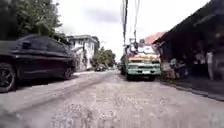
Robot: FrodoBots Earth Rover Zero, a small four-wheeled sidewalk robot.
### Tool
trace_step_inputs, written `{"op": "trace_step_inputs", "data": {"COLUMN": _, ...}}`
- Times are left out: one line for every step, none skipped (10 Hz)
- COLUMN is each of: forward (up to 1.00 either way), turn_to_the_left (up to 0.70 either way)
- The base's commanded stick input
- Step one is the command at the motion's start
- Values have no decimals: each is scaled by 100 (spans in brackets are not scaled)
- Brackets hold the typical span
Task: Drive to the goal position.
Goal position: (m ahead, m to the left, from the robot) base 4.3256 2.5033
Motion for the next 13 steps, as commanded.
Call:
{"op": "trace_step_inputs", "data": {"forward": 100, "turn_to_the_left": 0}}
{"op": "trace_step_inputs", "data": {"forward": 100, "turn_to_the_left": 0}}
{"op": "trace_step_inputs", "data": {"forward": 100, "turn_to_the_left": 0}}
{"op": "trace_step_inputs", "data": {"forward": 100, "turn_to_the_left": 0}}
{"op": "trace_step_inputs", "data": {"forward": 100, "turn_to_the_left": 0}}
{"op": "trace_step_inputs", "data": {"forward": 100, "turn_to_the_left": 0}}
{"op": "trace_step_inputs", "data": {"forward": 100, "turn_to_the_left": 6}}
{"op": "trace_step_inputs", "data": {"forward": 100, "turn_to_the_left": 27}}
{"op": "trace_step_inputs", "data": {"forward": 100, "turn_to_the_left": 27}}
{"op": "trace_step_inputs", "data": {"forward": 100, "turn_to_the_left": 27}}
{"op": "trace_step_inputs", "data": {"forward": 100, "turn_to_the_left": 27}}
{"op": "trace_step_inputs", "data": {"forward": 100, "turn_to_the_left": 27}}
{"op": "trace_step_inputs", "data": {"forward": 100, "turn_to_the_left": 27}}
